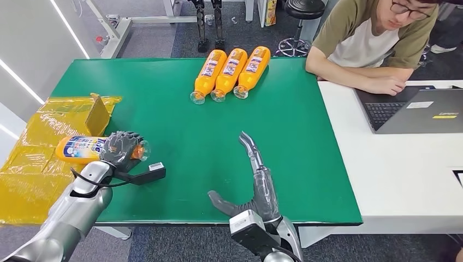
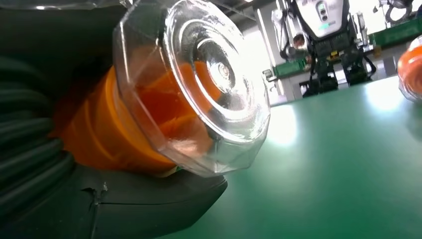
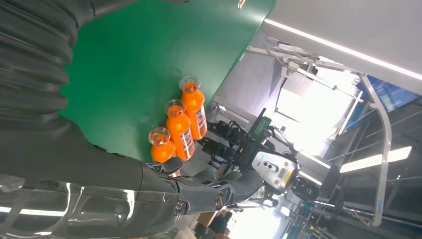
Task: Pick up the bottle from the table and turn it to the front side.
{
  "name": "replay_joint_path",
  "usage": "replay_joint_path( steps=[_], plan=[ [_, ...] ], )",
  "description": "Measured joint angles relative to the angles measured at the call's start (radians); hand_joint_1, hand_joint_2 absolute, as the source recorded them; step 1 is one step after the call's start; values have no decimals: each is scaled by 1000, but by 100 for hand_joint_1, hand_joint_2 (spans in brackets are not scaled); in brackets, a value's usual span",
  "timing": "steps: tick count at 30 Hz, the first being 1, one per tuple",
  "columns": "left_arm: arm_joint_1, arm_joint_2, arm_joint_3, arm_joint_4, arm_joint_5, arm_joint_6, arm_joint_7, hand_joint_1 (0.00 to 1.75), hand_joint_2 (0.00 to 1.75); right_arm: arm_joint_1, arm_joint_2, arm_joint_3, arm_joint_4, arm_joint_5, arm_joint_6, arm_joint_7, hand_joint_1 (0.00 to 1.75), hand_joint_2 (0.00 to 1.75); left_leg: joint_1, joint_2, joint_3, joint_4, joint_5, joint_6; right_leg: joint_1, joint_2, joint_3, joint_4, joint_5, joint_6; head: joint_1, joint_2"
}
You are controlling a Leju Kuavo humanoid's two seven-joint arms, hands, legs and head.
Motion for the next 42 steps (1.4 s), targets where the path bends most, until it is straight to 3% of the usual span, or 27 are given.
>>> replay_joint_path(
  steps=[2,6,8,11,12,15,16,18,24,29,39,42],
  plan=[
    [1,-8,0,7,13,-28,20,76,175,1,4,0,-8,12,12,9,0,175,0,0,0,0,0,0,0,0,0,0,0,0,0,0],
    [4,-16,2,20,38,-90,56,146,175,1,9,0,-20,23,34,14,0,175,0,0,0,0,0,0,0,0,0,0,0,0,0,0],
    [11,-18,5,25,48,-128,78,146,175,1,11,0,-23,29,46,13,0,175,0,0,0,0,0,0,0,0,0,0,0,0,0,0],
    [21,-20,7,27,51,-149,100,133,175,1,13,0,-25,31,56,12,0,175,0,0,0,0,0,0,0,0,0,0,0,0,0,0],
    [23,-20,8,27,52,-151,104,117,175,1,14,0,-26,31,58,12,0,175,0,0,0,0,0,0,0,0,0,0,0,0,0,0],
    [29,-20,14,27,55,-152,115,41,175,1,18,-1,-28,32,63,12,0,175,0,0,0,0,0,0,0,0,0,1,0,0,0,0],
    [33,-20,18,27,58,-153,119,24,175,1,18,-1,-28,32,65,12,0,175,0,1,0,0,0,0,0,1,0,1,0,0,0,0],
    [41,-20,27,28,65,-153,124,10,175,1,19,-1,-28,32,70,12,0,175,0,1,1,0,0,0,0,1,0,1,0,0,0,0],
    [49,-19,60,28,88,-150,116,0,175,0,22,-3,-27,33,80,11,0,175,0,1,1,-1,0,-1,0,0,0,2,0,0,0,0],
    [53,-19,104,28,153,-171,49,0,175,0,24,-8,-27,33,81,5,0,175,0,0,2,-1,0,-1,0,0,1,2,0,0,0,0],
    [52,-20,205,27,289,-328,-122,0,175,0,24,-12,-22,31,61,-10,0,175,-1,0,4,-1,0,-1,0,0,3,2,0,0,0,0],
    [44,-14,224,27,327,-421,-170,0,175,-1,24,-14,-17,27,56,-13,0,175,-1,-1,5,-1,1,-2,0,-1,4,2,0,-1,0,0]
  ],
)
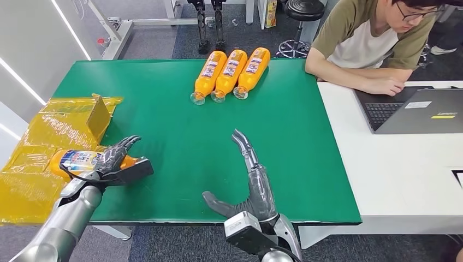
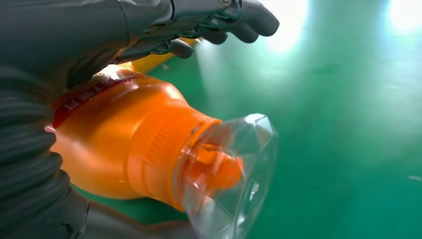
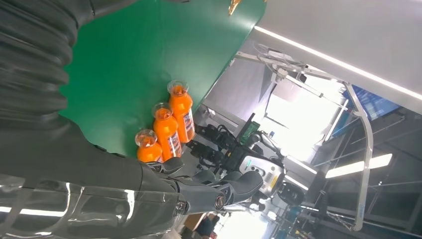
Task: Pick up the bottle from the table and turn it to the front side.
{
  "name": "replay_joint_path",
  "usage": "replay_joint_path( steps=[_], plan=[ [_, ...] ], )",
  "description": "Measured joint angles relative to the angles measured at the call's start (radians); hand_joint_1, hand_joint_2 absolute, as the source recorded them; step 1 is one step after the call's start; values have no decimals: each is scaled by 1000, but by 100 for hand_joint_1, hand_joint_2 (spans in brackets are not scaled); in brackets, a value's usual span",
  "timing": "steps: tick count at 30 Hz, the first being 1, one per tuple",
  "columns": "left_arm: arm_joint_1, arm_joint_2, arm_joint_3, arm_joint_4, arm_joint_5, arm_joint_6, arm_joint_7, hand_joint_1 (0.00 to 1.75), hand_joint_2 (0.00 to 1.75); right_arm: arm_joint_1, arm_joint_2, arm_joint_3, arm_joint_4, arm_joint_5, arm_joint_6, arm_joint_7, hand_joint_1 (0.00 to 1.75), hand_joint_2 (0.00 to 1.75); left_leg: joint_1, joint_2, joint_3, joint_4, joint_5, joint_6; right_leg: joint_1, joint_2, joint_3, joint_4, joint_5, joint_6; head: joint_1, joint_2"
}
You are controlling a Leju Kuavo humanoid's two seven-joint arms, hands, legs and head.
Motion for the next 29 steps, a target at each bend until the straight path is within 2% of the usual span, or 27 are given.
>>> replay_joint_path(
  steps=[5,12,17,22,26,29],
  plan=[
    [-26,18,10,0,32,-135,-50,0,175,-5,0,-3,16,-18,-17,-14,0,175,0,-3,1,-1,1,-2,0,-2,2,0,0,0,0,0],
    [-42,24,10,0,45,-176,-80,0,175,-5,0,-4,32,-26,-38,-21,0,175,0,-2,2,-1,2,-3,0,-2,1,0,1,-2,0,0],
    [-67,29,2,-11,94,-184,-164,0,175,-5,0,-10,36,-30,-58,-23,0,175,1,-2,0,0,4,-4,0,-1,-2,1,2,-3,0,0],
    [-73,39,-40,-136,250,-124,-270,0,175,-3,0,-19,40,-22,-73,-34,0,175,1,-2,-2,0,4,-5,0,0,-3,1,2,-3,0,0],
    [-33,31,-74,-356,471,-16,-284,0,175,-3,0,-28,40,-14,-68,-40,0,175,0,-2,-3,0,3,-5,0,-1,-5,0,1,-3,0,0],
    [-8,22,-95,-467,541,12,-284,0,175,-3,0,-29,41,-14,-67,-40,0,175,0,-2,-4,0,3,-5,0,-1,-5,0,1,-3,0,0]
  ],
)
